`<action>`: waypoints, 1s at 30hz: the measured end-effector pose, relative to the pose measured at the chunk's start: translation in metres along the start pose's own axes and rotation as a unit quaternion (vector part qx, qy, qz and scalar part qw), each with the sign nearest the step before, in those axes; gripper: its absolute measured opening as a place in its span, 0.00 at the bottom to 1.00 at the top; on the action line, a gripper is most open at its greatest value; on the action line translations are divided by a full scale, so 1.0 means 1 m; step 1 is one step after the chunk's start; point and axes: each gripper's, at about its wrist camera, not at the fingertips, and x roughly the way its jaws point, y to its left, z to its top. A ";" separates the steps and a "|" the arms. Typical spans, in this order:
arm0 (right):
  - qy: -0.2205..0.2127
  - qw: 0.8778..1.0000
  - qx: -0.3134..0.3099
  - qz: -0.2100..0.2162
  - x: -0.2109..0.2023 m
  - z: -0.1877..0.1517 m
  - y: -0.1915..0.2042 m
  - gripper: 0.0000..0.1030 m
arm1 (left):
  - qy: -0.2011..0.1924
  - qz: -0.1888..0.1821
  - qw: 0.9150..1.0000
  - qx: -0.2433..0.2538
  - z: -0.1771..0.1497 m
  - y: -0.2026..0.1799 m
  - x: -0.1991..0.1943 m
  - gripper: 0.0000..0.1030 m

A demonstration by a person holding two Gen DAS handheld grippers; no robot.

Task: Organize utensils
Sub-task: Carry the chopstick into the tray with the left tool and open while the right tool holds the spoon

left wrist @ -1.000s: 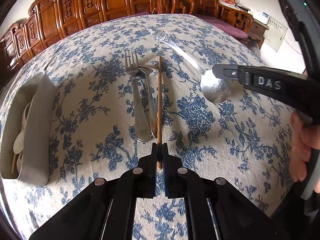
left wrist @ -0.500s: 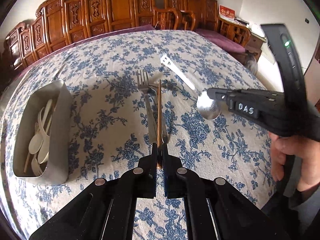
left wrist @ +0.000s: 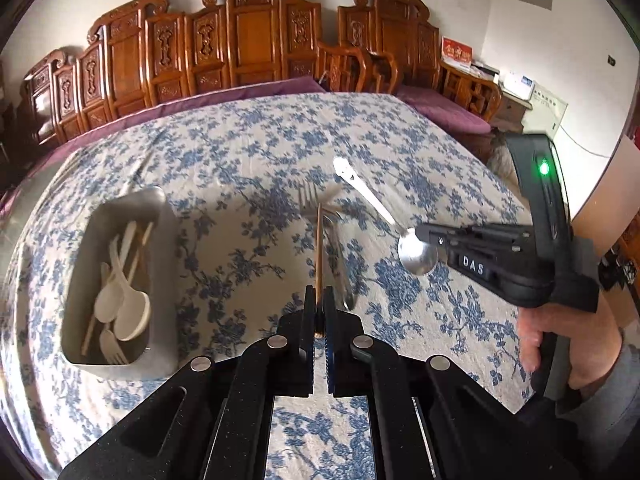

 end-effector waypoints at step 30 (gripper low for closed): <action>0.007 1.000 -0.022 0.007 0.006 -0.004 0.013 0.02 | 0.103 0.072 0.992 0.012 -0.042 0.037 0.060 0.25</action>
